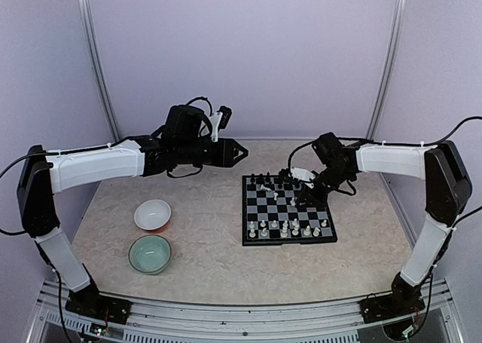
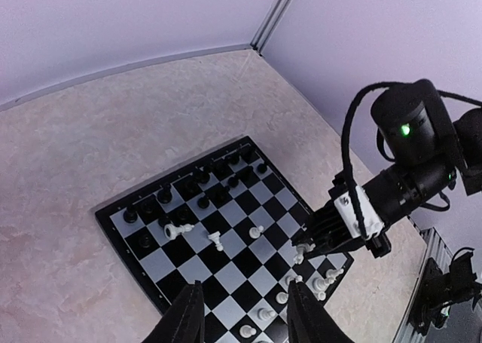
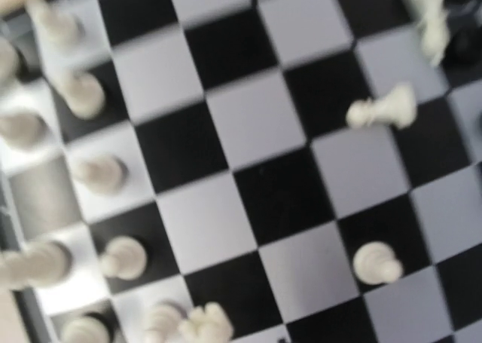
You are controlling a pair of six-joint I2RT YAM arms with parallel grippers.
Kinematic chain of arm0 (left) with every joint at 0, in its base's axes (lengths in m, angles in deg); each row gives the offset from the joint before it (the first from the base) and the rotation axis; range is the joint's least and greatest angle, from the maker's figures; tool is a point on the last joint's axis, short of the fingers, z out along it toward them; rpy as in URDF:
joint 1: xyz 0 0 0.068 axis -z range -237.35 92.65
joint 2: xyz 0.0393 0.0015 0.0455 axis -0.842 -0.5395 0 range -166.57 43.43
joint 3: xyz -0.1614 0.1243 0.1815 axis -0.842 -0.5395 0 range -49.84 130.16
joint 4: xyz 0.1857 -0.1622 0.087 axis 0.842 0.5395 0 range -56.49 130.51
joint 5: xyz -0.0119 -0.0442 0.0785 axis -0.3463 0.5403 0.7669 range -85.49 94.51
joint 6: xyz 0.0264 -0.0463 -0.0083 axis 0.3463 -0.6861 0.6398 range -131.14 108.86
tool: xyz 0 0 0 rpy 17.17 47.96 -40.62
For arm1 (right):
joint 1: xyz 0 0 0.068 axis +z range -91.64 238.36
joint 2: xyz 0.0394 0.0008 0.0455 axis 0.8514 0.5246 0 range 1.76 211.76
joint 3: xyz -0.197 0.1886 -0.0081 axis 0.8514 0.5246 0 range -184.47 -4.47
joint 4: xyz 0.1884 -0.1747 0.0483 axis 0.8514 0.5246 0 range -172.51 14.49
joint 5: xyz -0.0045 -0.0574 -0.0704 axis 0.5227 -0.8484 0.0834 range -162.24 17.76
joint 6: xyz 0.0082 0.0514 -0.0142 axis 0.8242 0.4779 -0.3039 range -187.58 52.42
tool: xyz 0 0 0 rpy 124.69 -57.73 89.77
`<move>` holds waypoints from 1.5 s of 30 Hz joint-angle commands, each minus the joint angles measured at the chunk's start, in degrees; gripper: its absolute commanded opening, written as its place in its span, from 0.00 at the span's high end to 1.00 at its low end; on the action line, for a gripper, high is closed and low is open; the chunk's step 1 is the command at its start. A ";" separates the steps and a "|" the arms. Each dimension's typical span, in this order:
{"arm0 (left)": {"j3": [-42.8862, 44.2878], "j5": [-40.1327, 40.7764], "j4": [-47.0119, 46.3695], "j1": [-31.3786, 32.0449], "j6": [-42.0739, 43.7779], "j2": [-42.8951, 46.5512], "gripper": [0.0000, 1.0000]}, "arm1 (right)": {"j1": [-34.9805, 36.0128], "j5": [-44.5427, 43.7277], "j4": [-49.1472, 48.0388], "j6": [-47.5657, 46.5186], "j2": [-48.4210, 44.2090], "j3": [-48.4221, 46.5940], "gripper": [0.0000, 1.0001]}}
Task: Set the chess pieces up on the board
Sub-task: Pick up the rook from the chessboard, then pass from the right arm to the left
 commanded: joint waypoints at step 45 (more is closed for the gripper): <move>11.92 -5.57 -8.46 14.80 -13.49 -17.69 0.87 | -4.32 23.92 -12.39 5.69 -21.78 11.87 0.90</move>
